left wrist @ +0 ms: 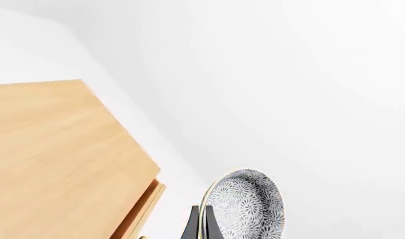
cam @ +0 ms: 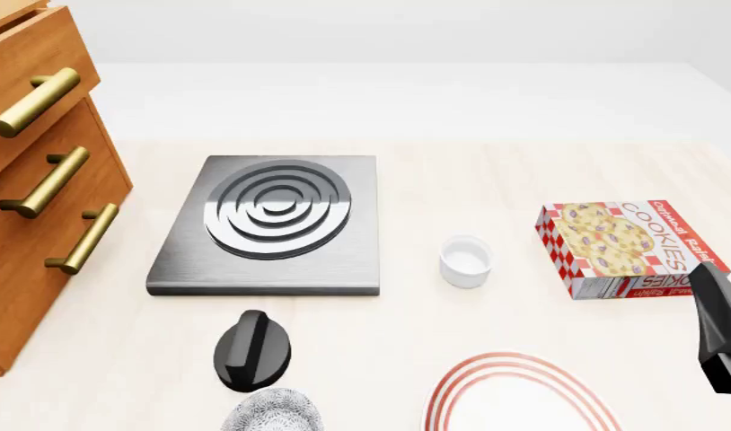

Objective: Pick the akita bowl on the wooden cabinet and place it on the plate.

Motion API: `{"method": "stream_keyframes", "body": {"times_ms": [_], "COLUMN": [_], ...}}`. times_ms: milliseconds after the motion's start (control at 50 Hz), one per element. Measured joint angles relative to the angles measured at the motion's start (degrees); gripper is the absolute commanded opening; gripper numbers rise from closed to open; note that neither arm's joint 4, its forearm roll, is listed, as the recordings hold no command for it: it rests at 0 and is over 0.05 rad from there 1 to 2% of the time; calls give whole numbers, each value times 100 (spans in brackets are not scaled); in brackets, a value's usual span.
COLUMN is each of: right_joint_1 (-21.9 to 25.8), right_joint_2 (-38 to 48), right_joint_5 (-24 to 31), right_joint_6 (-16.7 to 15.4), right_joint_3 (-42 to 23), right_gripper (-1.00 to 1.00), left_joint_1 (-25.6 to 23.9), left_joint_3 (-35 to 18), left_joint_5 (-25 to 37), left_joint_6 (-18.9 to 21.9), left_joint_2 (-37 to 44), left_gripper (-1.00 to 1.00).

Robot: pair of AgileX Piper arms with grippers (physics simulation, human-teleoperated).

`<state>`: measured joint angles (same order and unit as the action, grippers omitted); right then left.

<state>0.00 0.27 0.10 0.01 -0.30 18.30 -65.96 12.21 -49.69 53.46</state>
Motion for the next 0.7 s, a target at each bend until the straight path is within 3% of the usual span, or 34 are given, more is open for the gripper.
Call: {"method": "stream_keyframes", "body": {"times_ms": [460,700], "right_joint_1": [0,0], "right_joint_2": [0,0], "right_joint_5": [0,0], "right_joint_6": [0,0], "right_joint_3": [0,0], "right_gripper": [100,100], "left_joint_1": [-1143,-1790], "left_joint_3": [-328,-253], "left_joint_5": [549,730], "left_joint_6": [-42,-94], "left_joint_2": [-289,-360], "left_gripper": [-100,-100]}}
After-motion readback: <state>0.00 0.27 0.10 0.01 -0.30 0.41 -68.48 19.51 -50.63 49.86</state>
